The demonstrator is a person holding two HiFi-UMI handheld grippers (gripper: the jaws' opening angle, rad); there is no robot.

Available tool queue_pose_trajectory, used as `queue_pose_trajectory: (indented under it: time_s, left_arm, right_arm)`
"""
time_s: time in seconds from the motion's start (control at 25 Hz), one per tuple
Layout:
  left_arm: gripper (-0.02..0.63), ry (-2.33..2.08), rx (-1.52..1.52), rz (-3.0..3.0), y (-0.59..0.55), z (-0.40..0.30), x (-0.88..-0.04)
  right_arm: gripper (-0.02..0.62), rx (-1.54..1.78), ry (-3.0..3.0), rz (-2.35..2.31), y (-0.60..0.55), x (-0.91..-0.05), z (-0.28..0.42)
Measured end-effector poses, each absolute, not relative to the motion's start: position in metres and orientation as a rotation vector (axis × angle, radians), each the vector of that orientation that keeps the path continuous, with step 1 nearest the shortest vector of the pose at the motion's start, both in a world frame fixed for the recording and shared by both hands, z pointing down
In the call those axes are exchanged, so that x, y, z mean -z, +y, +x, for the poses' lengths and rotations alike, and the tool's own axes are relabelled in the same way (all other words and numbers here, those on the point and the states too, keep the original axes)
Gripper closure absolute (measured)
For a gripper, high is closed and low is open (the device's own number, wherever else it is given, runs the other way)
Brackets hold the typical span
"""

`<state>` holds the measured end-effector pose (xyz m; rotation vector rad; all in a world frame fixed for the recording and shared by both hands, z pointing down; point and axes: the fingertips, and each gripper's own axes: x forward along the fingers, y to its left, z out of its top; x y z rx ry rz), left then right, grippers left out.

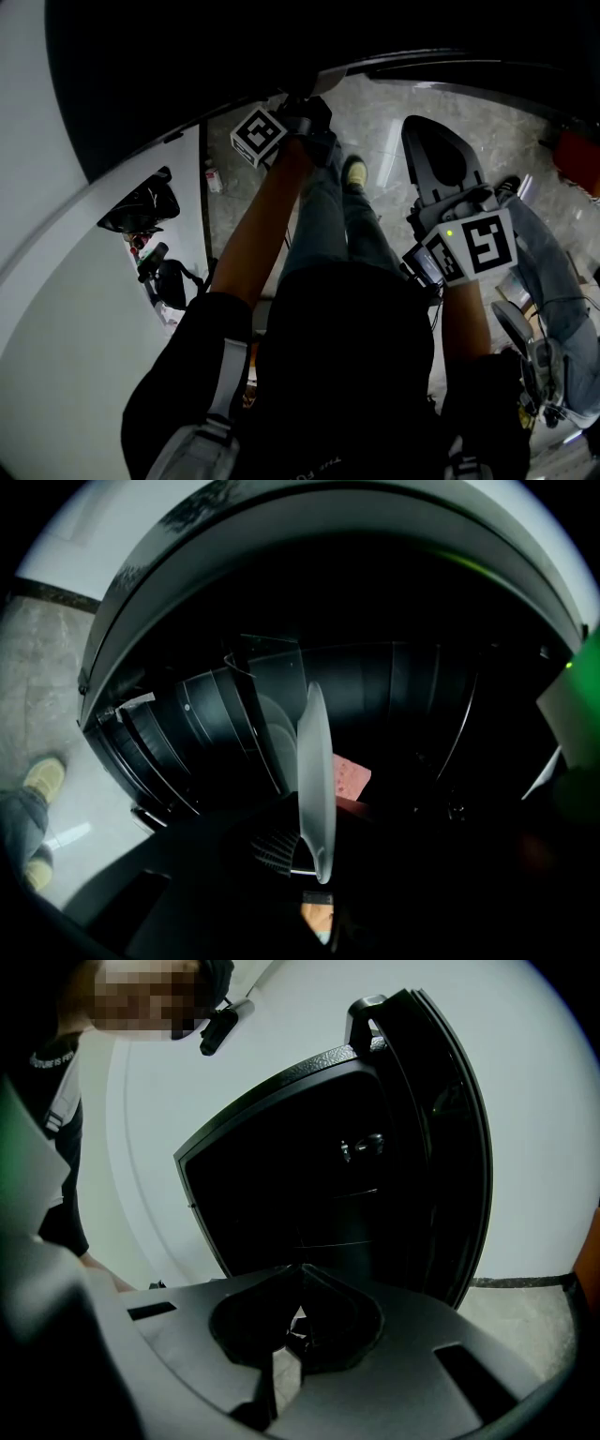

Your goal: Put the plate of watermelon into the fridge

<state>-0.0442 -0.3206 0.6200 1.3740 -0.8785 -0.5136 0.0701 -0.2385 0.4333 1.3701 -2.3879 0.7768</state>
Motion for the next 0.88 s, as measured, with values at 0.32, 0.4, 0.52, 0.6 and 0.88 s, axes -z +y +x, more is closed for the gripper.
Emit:
queue_pose_trajectory:
  time_s: [0.32,0.4,0.52,0.6,0.88]
  left_arm:
    - [0.588,-0.898,0.486,1.388,-0.325,-0.045,-0.618]
    - [0.588,-0.912,0.485,1.389,-0.324,-0.044,-0.617]
    - [0.588,-0.945,0.457,1.415,-0.324,-0.042,-0.617]
    - [0.588,-0.960,0.439,1.430,-0.324,-0.042,-0.617]
    - [0.495,-0.971,0.393,1.483,-0.324,-0.038,-0.610]
  right_arm:
    - [0.584,-0.777,-2.406,1.382,-0.243,-0.431,0.068]
    - [0.584,-0.782,-2.404,1.380,-0.242,-0.430,0.068]
    - [0.584,-0.784,-2.401,1.380,-0.242,-0.429,0.071]
    - [0.584,-0.784,-2.399,1.380,-0.241,-0.430,0.072]
    - [0.584,-0.794,-2.407,1.376,-0.241,-0.431,0.074]
